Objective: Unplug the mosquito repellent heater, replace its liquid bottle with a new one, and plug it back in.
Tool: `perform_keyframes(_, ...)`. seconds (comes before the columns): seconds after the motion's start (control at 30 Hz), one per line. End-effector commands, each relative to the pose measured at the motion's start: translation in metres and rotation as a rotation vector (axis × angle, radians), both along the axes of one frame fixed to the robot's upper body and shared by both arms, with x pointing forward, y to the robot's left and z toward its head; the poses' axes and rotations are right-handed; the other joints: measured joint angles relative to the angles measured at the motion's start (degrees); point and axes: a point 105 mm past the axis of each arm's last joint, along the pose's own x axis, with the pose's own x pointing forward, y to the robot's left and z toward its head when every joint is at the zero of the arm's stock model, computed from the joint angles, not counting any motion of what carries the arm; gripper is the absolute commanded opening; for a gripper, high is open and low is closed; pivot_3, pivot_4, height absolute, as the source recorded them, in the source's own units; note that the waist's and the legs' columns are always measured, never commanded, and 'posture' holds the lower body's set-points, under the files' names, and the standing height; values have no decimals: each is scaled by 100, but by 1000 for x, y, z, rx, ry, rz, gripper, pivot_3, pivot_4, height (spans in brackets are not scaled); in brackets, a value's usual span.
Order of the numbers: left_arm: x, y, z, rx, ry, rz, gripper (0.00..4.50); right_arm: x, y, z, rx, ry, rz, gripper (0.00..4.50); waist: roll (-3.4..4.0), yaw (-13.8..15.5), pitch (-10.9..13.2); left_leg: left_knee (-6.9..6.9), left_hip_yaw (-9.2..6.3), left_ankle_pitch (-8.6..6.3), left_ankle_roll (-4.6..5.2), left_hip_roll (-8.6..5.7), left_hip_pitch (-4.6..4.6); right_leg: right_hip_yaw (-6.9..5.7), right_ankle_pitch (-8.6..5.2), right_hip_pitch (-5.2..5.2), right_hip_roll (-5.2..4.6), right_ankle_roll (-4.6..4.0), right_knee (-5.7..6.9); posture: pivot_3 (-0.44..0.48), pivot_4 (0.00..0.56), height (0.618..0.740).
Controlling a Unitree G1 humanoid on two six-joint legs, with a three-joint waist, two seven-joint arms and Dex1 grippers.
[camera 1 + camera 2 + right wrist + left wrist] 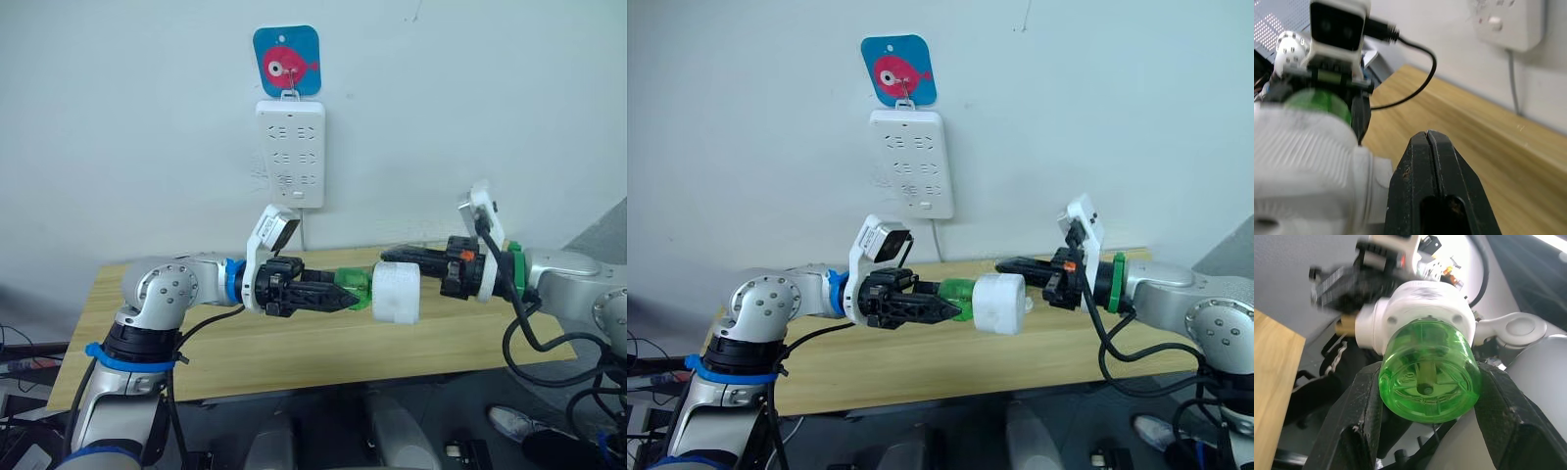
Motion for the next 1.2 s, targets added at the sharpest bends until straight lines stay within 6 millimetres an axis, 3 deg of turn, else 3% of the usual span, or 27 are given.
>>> perform_keyframes(0.03,-1,2,13,-48,-21,-8,2319,-11,4,2,-13,-18,56,0,0,0,0,0,-1,0,0,0,1,0,0,0,0,0,0,-176,156,733)
perform_keyframes(0.6,3,2,13,-59,-1,25,2318,-29,4,-9,-15,40,113,0,0,4,0,-1,-2,0,0,0,1,0,0,1,1,0,0,-176,158,733)
perform_keyframes(0.77,1,2,12,-55,2,20,2318,-11,-6,-14,-72,-21,-2,0,0,6,0,0,-2,0,0,0,0,1,0,1,1,0,0,-178,158,733)
perform_keyframes(0.9,1,4,10,-43,1,21,2317,6,-28,-14,-141,-147,-107,0,0,8,0,-1,0,0,0,-1,0,-3,-1,0,1,1,-1,-177,158,733)
perform_keyframes(1.07,3,9,8,-24,-3,42,2317,3,-66,-10,-303,-316,-110,1615,0,27,0,-1,3,0,0,-5,-1,-9,-1,0,0,3,-3,-178,159,733)
perform_keyframes(1.2,7,13,6,-8,-8,60,2317,-15,-71,-1,-393,-436,19,3023,-1,18,0,-1,12,0,0,-2,6,-6,-4,3,4,7,-3,-194,162,733)
